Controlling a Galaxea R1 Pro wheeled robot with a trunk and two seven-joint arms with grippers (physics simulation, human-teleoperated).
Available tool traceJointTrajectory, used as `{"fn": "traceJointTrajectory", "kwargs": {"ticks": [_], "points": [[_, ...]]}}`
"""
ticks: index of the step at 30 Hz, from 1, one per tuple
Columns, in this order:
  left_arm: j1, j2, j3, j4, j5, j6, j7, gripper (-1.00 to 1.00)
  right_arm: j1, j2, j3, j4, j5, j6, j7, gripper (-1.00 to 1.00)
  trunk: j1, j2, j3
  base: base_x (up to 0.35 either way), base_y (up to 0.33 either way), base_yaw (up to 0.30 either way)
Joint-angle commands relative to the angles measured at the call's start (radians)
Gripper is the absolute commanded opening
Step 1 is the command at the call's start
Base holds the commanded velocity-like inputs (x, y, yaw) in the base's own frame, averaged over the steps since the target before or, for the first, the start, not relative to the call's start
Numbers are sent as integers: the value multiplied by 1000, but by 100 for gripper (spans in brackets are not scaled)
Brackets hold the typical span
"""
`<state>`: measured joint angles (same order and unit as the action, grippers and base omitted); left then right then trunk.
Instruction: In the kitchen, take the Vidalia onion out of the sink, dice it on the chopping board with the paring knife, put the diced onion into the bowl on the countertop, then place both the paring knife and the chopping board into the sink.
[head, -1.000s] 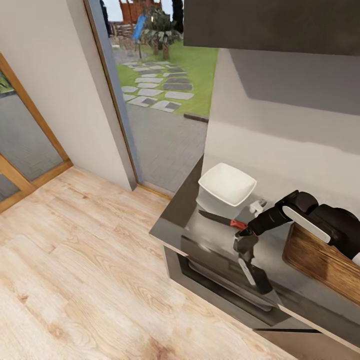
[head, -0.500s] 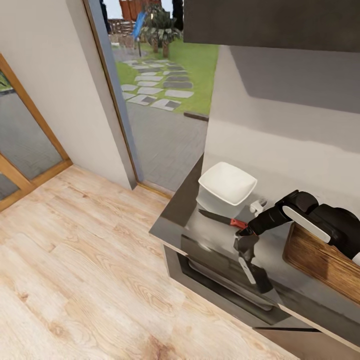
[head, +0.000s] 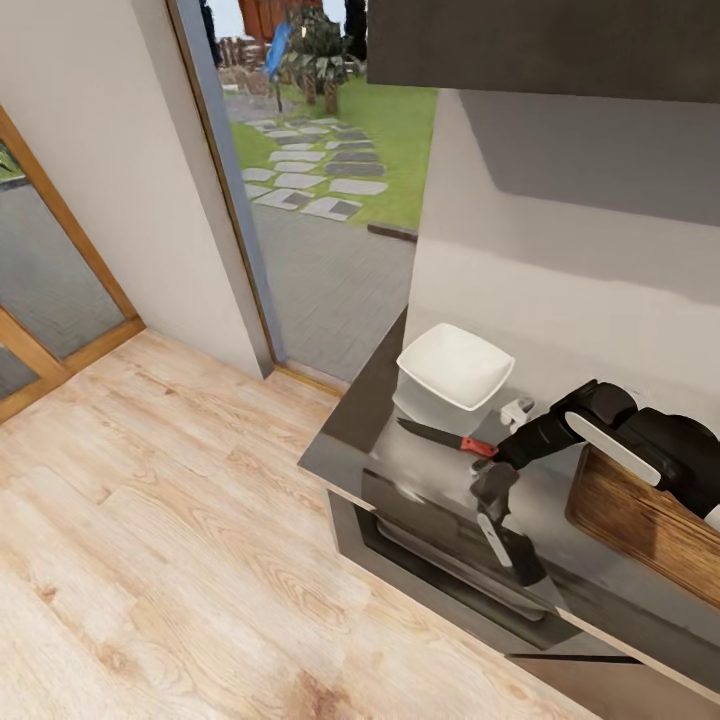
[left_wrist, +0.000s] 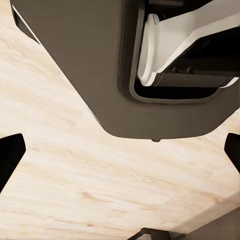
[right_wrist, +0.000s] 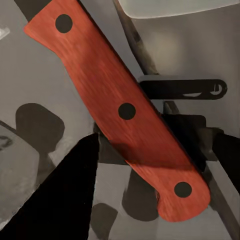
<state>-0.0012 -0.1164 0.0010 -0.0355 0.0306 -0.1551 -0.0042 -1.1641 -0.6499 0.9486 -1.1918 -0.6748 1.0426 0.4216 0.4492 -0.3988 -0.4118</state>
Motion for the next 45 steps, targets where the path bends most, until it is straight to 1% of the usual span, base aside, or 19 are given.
{"fn": "traceJointTrajectory", "kwargs": {"ticks": [1,17,32,37,45], "points": [[0,0,0,0,3,-3,0,100,0,-1,3,0,-15,5,12,-100,1,-1,-2,0,0,0],[0,0,0,0,3,-3,0,100,0,-1,2,0,-15,5,11,-100,1,-1,-1,0,0,0],[0,1,1,0,3,-1,0,100,0,-1,3,-1,-17,5,13,-100,1,-1,22,-4,0,0],[0,1,2,-1,3,-1,1,100,0,-1,4,-1,-17,5,13,-100,1,-1,30,-160,0,0],[0,1,2,0,3,-1,1,100,0,-1,4,-2,-18,5,13,-100,1,-1,43,-304,0,0]]}}
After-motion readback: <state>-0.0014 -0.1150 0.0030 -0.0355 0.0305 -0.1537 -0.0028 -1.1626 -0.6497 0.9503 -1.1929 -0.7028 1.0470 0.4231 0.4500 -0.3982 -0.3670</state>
